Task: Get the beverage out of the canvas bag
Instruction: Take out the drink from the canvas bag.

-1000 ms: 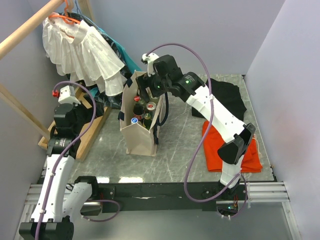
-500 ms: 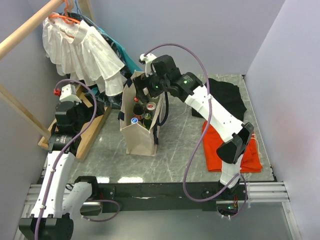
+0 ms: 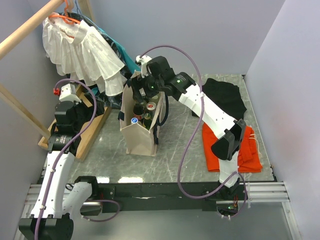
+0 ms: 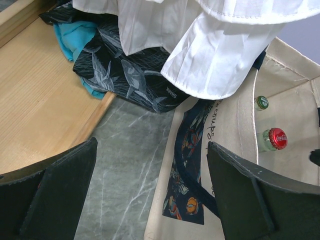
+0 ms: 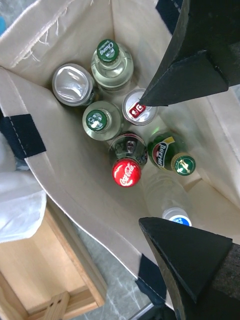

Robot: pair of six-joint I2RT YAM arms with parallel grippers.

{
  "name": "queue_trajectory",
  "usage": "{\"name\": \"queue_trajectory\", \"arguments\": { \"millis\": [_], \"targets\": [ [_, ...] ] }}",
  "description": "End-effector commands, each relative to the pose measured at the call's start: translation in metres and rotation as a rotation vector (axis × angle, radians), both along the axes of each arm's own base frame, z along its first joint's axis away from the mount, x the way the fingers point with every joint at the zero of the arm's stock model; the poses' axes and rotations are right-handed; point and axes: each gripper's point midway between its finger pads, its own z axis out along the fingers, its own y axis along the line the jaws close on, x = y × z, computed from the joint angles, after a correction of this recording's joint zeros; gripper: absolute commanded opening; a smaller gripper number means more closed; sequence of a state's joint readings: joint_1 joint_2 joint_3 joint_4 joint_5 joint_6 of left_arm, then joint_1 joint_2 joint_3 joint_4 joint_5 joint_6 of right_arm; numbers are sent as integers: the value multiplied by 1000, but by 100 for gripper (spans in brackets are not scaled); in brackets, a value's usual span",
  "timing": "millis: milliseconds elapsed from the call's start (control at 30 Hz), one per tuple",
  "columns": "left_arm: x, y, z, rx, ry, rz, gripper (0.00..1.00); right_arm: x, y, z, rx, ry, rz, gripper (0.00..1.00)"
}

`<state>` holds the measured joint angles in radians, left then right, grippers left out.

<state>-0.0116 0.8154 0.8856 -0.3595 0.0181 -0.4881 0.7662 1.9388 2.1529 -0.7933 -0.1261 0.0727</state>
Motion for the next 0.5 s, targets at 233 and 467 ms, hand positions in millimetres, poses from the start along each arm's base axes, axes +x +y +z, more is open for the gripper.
{"name": "queue_trajectory", "arguments": {
  "millis": [233,467],
  "targets": [
    [3,0,26,-2,-73,1,96,0,16,6,31,0,33,89],
    [2,1,22,-3,-65,8,96,0,19,0,22,10,38,86]
  ]
}}
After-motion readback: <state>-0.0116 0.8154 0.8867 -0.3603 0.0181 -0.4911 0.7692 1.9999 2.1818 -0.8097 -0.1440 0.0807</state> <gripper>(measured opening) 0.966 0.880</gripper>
